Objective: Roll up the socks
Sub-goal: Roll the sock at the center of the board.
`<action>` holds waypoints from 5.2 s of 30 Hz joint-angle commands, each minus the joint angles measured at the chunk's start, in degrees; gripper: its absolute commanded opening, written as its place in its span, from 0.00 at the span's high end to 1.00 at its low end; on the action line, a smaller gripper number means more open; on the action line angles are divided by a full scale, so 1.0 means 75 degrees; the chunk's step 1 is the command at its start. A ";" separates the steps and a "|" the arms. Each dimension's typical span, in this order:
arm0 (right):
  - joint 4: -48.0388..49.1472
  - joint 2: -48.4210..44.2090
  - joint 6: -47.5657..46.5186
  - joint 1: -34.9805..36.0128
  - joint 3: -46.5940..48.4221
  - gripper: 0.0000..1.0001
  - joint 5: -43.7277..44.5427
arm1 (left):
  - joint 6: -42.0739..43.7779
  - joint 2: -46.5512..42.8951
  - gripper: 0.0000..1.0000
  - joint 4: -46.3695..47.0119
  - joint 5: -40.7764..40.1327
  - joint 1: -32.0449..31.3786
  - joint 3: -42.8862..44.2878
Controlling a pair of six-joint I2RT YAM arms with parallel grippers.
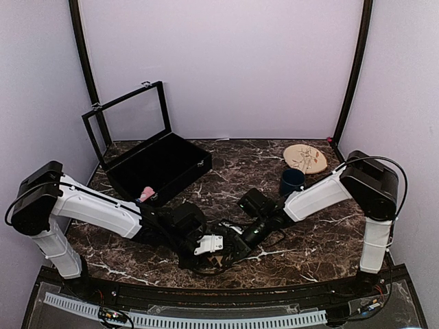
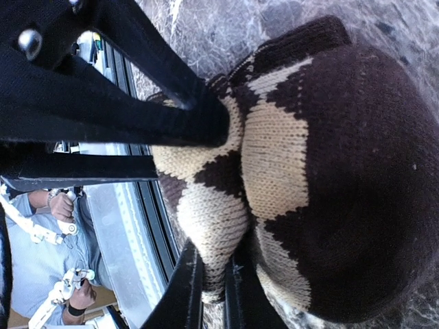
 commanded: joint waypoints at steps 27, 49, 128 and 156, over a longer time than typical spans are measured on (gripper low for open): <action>0.0367 -0.1162 0.0636 -0.0757 -0.1267 0.68 0.1340 | -0.0281 0.1263 0.89 -0.2180 0.2110 0.0533 0.1362; 0.0461 -0.3600 -0.0779 0.0655 -0.2364 0.69 0.5643 | -0.0879 0.2479 0.89 -0.3330 0.4975 0.1643 0.2357; -0.0221 -0.1182 -0.3472 0.3172 -0.0371 1.00 0.7440 | -0.1735 0.2372 0.63 -0.3058 0.4514 0.2454 0.1899; -0.1215 -0.0758 -0.2529 0.1923 0.0372 1.00 0.5323 | -0.3128 -0.0031 0.51 -0.1067 0.2722 0.3383 0.0507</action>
